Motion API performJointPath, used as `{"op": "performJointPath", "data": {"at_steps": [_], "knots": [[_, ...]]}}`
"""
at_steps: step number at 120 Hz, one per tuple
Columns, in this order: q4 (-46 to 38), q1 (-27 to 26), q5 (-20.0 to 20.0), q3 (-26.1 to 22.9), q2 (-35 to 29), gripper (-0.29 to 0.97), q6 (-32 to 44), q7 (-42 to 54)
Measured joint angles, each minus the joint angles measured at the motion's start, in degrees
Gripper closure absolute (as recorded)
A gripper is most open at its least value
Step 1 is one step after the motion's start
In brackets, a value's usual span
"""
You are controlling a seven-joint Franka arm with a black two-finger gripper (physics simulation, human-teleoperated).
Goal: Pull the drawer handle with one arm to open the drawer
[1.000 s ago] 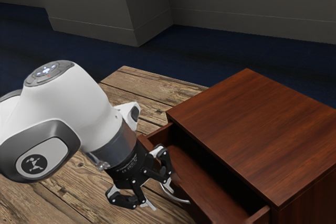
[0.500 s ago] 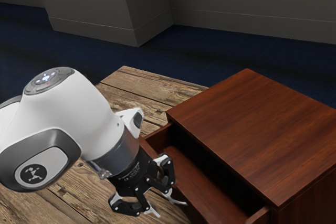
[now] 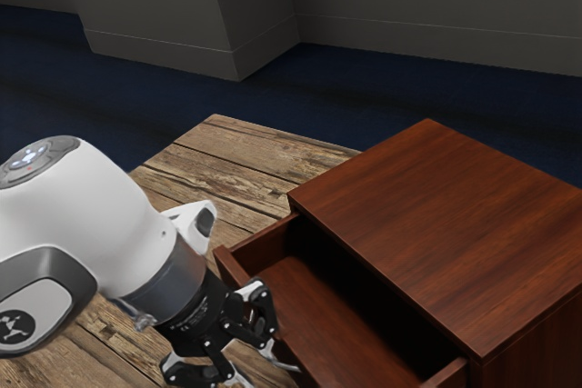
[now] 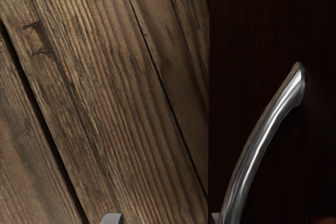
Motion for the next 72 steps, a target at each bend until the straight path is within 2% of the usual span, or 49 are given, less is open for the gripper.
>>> {"op": "performJointPath", "data": {"at_steps": [72], "knots": [[-3.56, 0.26, -0.03, -0.68, -4.82, 0.53, -0.07, -0.03]]}}
